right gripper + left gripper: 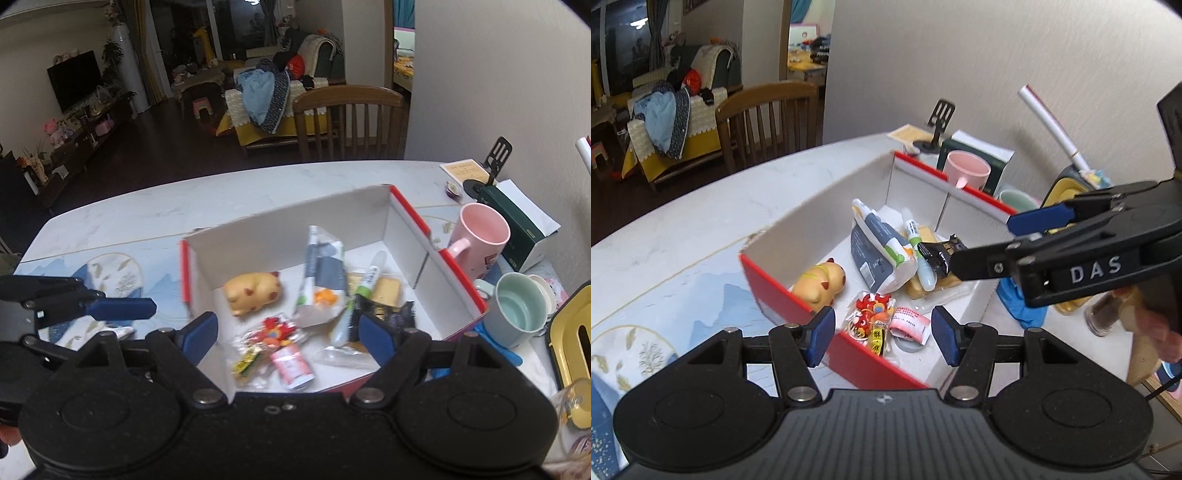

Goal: Organize objects
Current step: 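Withdraw both tools from the box toward the plush bunny and correction tape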

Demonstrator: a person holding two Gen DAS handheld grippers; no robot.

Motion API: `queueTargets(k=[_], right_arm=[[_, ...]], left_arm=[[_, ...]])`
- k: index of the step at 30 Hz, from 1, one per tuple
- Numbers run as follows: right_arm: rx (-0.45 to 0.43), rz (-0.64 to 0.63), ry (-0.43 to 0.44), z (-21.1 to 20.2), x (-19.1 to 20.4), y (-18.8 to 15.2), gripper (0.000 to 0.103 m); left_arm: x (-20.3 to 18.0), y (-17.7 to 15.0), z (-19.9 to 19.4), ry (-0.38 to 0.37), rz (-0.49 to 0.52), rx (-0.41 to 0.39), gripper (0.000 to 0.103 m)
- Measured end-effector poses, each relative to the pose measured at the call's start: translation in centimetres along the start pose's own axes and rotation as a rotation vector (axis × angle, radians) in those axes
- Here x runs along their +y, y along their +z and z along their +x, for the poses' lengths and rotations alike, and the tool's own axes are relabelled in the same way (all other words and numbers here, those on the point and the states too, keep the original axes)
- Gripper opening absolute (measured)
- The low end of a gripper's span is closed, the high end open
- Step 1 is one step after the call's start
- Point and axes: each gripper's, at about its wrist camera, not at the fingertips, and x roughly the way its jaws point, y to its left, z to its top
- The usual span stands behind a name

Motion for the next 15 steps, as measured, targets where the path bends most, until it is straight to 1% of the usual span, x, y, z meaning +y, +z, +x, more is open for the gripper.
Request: queueTargets(k=[3, 8, 11, 15], right_arm=[[-0.026, -0.033, -0.009, -1.0, 2.1, -0.5, 0.085], [-0.040, -0.055, 0.010, -2.1, 5.4, -1.3, 0.087], [-0.044, -0.062, 0.021, -2.4, 7.4, -1.9, 0.088], [-0.050, -0.086, 0.036, -2.5, 10.2, -2.7, 0.091]], left_arm=[[0.7, -0.9, -2.4, 0.006, 0.019, -0.030, 0.056], [2.2, -2.9, -6.1, 0.036, 0.056, -0.067, 0.056], [3.4, -4.3, -7.9, 0.040, 0.051, -0.077, 0.056], [5.2, -6.3, -10.0, 0.046, 0.043, -0.092, 0.063]])
